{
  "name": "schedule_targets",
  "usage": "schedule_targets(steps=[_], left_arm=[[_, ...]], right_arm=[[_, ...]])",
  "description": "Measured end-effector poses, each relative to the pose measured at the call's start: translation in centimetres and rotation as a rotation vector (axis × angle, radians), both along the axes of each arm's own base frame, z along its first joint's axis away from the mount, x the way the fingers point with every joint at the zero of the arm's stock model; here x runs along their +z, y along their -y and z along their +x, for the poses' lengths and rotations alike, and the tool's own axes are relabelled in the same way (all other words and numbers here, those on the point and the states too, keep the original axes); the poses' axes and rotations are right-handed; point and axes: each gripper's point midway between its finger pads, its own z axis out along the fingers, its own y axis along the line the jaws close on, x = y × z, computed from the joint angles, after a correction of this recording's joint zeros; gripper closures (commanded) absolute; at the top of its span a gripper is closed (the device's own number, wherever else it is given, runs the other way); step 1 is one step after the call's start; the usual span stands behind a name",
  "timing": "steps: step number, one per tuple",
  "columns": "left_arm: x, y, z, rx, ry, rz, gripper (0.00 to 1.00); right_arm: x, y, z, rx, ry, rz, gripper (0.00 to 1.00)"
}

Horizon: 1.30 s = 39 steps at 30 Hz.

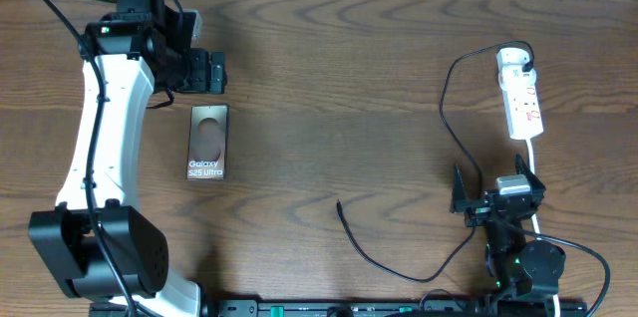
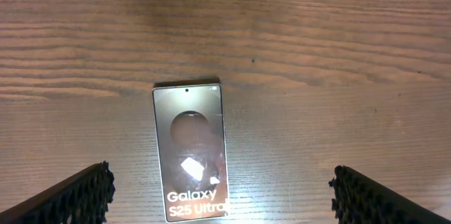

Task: Plug charger to phone and switch on socket
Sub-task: 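Move the left gripper down over the phone, then close the left gripper on the phone's bottom edge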

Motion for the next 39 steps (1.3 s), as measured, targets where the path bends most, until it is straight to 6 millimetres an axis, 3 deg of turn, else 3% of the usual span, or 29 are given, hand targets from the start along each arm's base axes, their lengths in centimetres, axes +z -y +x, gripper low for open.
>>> schedule_targets(steps=[8, 19, 35, 39], left_arm=[[-0.6, -1.0, -0.3, 0.019, -0.018, 0.053, 0.02], [-8.3, -1.8, -3.4, 0.029, -0.202, 0.102, 0.02], [-16.3, -1.7, -4.0, 0.019, -0.39, 0.09, 0.02], [-17.1, -1.7, -4.2, 0.018, -0.413, 0.089, 0.02]], right_arm=[[0.0, 0.0, 0.0, 0.0, 0.0, 0.0, 0.01], [0.0, 0.0, 0.0, 0.0, 0.0, 0.0, 0.01], [0.0, 0.0, 0.0, 0.0, 0.0, 0.0, 0.01], [0.0, 0.0, 0.0, 0.0, 0.0, 0.0, 0.01]])
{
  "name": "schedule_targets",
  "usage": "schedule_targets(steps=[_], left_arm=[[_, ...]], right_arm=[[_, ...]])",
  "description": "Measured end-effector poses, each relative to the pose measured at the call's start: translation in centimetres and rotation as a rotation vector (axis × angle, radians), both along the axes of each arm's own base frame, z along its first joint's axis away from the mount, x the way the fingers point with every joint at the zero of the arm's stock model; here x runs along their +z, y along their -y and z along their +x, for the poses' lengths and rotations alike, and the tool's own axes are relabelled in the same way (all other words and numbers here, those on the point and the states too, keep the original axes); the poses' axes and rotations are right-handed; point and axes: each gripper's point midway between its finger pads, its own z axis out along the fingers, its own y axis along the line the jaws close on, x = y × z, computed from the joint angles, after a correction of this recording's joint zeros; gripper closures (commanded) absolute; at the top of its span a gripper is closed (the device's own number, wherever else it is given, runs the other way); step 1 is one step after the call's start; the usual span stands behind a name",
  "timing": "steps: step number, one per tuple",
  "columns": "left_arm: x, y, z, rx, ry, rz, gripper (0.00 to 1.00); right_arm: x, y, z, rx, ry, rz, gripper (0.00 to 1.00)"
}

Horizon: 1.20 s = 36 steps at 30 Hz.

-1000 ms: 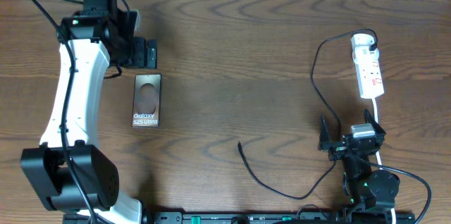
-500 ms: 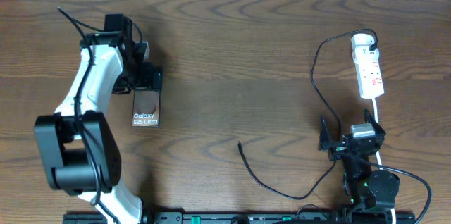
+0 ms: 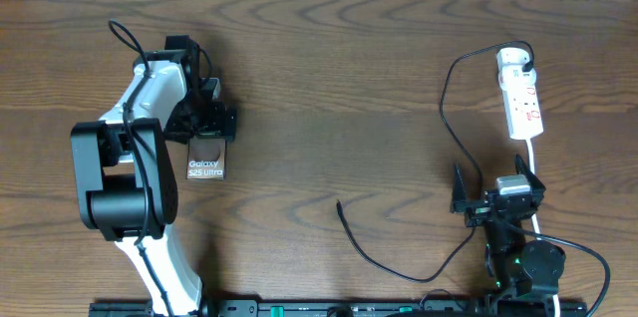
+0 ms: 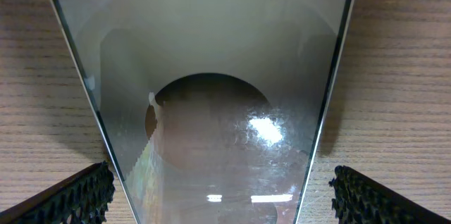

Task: Plug charger to phone and switch on socket
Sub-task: 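Close the left gripper on the phone's bottom edge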

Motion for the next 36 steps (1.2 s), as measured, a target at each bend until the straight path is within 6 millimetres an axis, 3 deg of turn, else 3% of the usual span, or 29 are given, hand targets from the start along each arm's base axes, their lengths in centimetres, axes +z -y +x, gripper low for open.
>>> schedule_targets(steps=[36], left_arm=[[-0.56, -0.2, 0.53, 0.0, 0.041, 0.012, 0.02]], right_arm=[[0.0, -0.01, 0.0, 0.0, 0.0, 0.0, 0.01]])
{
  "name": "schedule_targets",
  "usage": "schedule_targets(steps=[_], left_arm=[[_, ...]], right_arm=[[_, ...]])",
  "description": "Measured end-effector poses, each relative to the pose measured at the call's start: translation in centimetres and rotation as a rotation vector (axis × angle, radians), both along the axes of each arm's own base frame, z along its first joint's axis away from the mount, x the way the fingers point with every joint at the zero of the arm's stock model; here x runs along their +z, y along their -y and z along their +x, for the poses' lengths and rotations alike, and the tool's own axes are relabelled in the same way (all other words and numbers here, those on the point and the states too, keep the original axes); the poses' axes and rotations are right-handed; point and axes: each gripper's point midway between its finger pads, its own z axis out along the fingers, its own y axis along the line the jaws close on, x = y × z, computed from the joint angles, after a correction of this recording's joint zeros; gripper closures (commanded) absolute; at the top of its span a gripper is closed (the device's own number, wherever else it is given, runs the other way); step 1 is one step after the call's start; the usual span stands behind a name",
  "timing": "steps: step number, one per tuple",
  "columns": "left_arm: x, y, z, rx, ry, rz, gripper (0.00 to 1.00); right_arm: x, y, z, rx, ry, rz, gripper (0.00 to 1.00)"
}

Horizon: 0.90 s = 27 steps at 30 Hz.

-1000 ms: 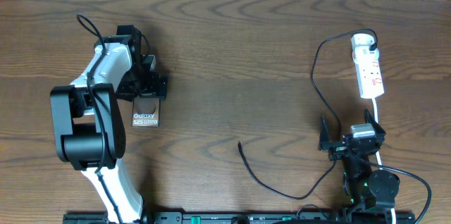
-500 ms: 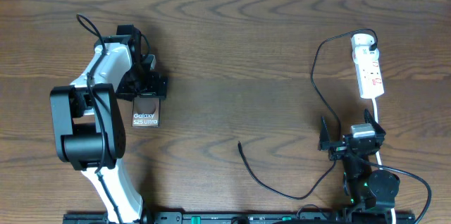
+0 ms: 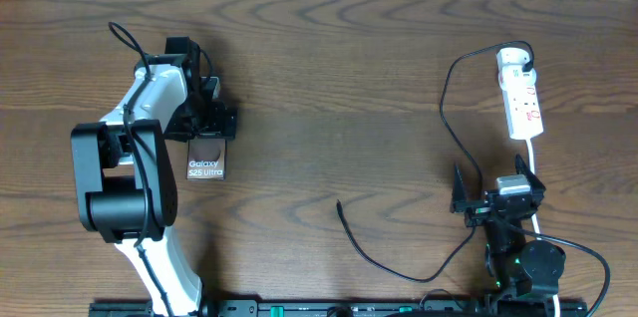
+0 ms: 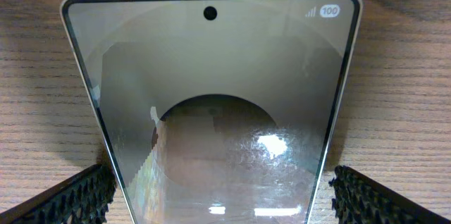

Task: Plug charger to phone and switch on socket
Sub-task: 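Close the left gripper on the phone's bottom edge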

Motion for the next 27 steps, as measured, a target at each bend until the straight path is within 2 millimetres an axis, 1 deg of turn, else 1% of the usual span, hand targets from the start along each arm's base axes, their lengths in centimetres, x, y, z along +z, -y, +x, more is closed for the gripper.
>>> schedule_targets(steps=[13, 27], left_arm=[[-0.04, 0.01, -0.05, 0.0, -0.002, 0.003, 0.02], [-0.22, 0.11, -0.28, -0.026, -0.009, 0.043, 0.02]], right_arm=[[0.0, 0.0, 0.0, 0.0, 0.0, 0.0, 0.01], [0.0, 0.0, 0.0, 0.0, 0.0, 0.0, 0.01]])
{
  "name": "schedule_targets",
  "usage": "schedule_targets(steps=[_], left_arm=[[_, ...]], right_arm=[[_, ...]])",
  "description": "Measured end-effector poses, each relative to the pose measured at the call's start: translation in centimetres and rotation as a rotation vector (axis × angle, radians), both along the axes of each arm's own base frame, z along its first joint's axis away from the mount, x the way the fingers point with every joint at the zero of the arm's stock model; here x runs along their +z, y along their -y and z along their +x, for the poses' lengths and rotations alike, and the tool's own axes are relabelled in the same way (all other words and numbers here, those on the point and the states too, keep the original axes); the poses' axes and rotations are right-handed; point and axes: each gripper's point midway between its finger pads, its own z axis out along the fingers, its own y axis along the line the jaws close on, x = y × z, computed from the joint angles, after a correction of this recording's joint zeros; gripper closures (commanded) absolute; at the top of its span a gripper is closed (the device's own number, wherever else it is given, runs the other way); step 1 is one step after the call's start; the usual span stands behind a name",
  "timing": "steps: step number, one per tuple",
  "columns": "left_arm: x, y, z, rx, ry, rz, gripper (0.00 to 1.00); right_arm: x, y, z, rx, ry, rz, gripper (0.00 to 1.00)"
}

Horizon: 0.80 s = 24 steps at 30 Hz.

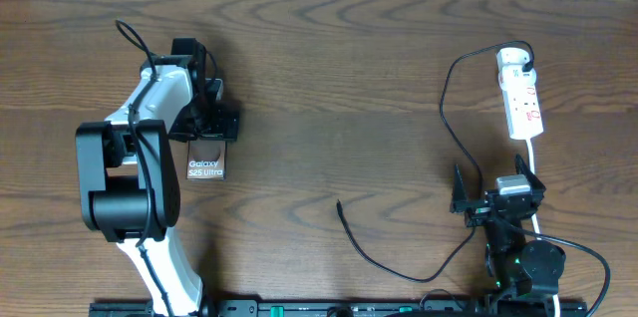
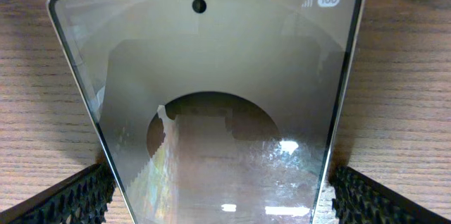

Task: Plug charger to phone and switch on socket
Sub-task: 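Close the left gripper on the phone's bottom edge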

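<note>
The phone (image 1: 206, 158) lies flat on the wooden table at the left, screen up, reading "Galaxy S25 Ultra". My left gripper (image 1: 207, 124) is down over its far end, open. In the left wrist view the phone (image 2: 211, 62) fills the frame, and the left gripper (image 2: 222, 185) has one finger close beside each long edge. The black charger cable lies at centre right with its free end (image 1: 340, 204) on the table. Its plug (image 1: 513, 57) sits in the white socket strip (image 1: 523, 103) at the far right. My right gripper (image 1: 498, 200) rests open near the front right, below the strip.
The cable (image 1: 449, 108) loops from the strip down past the right gripper and along the front to its free end. The strip's own white lead (image 1: 535, 162) runs down beside the right arm. Bare wood (image 1: 339, 88) lies between phone and cable.
The left wrist has shifted slightly; in its view the phone sits a little higher and larger, slightly skewed. The phone lies where it did. The right arm and cable are unchanged.
My left gripper first hovered open beyond the phone's top end, seeing the whole phone small. Then it was low over the phone with fingers either side. It has stayed there with small shifts. The right arm, cable and strip never moved.
</note>
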Motion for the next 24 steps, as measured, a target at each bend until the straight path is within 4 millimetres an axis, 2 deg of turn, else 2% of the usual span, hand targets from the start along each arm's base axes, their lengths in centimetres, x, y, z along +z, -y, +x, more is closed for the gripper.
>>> schedule_targets(steps=[24], left_arm=[[-0.24, 0.07, -0.45, -0.003, 0.051, 0.004, 0.02]], right_arm=[[0.0, 0.01, 0.0, 0.0, 0.0, 0.0, 0.01]])
